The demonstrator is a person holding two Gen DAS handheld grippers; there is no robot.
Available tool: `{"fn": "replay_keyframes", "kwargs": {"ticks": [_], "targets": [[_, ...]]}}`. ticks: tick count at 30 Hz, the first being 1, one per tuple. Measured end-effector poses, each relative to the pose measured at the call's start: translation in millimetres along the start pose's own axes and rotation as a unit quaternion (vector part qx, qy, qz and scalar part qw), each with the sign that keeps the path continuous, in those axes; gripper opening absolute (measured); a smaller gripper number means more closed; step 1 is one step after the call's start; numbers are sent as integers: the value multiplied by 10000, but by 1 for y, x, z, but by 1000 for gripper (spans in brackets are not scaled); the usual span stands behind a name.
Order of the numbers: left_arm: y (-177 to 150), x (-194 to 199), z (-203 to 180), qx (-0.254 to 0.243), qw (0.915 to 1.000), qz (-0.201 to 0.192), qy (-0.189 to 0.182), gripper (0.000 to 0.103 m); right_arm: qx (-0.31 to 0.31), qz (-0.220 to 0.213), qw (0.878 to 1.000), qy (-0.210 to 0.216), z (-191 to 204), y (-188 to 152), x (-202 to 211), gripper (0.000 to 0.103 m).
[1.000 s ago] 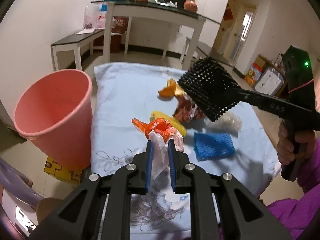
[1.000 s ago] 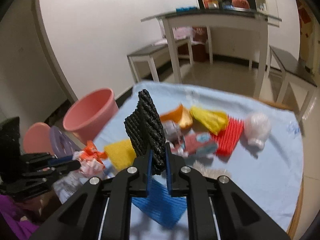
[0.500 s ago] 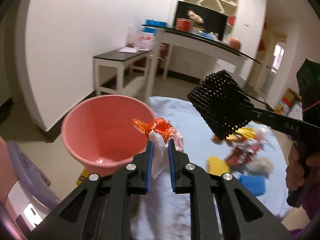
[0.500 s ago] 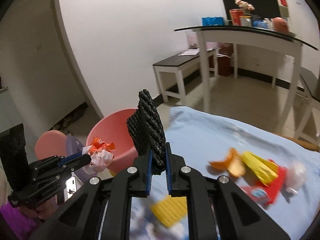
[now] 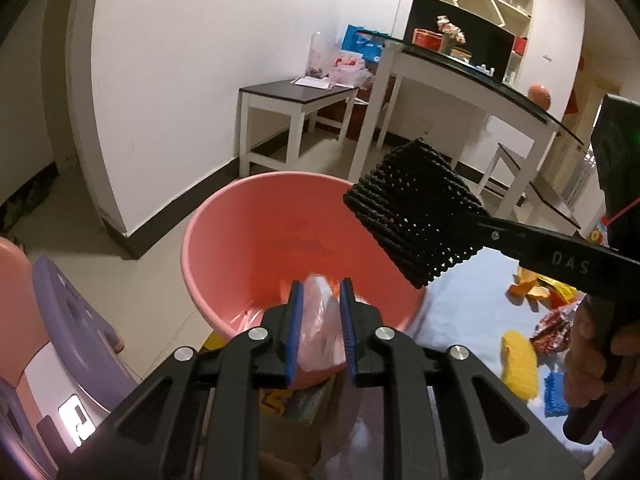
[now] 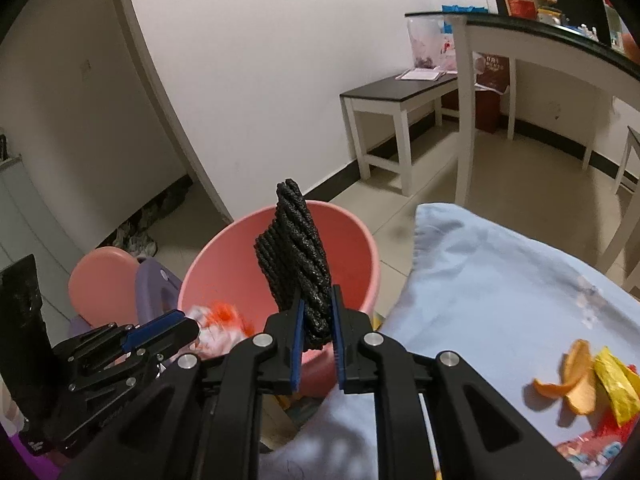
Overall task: Collect trash
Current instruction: 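Carry both items over pink bucket and open both tools to drop them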
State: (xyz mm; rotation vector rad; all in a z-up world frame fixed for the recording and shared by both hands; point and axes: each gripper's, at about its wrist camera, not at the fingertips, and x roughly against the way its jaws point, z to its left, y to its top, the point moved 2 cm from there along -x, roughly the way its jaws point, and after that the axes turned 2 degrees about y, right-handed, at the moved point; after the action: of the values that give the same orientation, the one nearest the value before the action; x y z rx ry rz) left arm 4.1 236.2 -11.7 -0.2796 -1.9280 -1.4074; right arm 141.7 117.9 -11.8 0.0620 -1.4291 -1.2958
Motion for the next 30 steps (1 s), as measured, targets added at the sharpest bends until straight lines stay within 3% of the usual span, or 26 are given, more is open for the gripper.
{"fn": "replay_keyframes", "kwargs": {"ticks": [3, 5, 10, 18, 30], "targets": [[0, -8, 5, 47, 10000, 62, 15, 30, -7, 47, 10000, 0, -1, -1, -9, 13], [1, -12, 9, 93, 9999, 83, -11, 33, -18, 69, 10000, -18, 0, -1, -13, 15], [2, -13, 10, 86, 9999, 89, -40, 38, -123, 47, 9999, 21, -1, 0, -16, 45], [2, -7, 1, 122, 9995, 86, -274, 38, -143, -51, 9999, 40, -3, -4, 1, 49], [-5, 13, -44, -122, 9980, 117, -606, 38, -197, -281, 9994, -90, -14, -35, 68, 49]]}}
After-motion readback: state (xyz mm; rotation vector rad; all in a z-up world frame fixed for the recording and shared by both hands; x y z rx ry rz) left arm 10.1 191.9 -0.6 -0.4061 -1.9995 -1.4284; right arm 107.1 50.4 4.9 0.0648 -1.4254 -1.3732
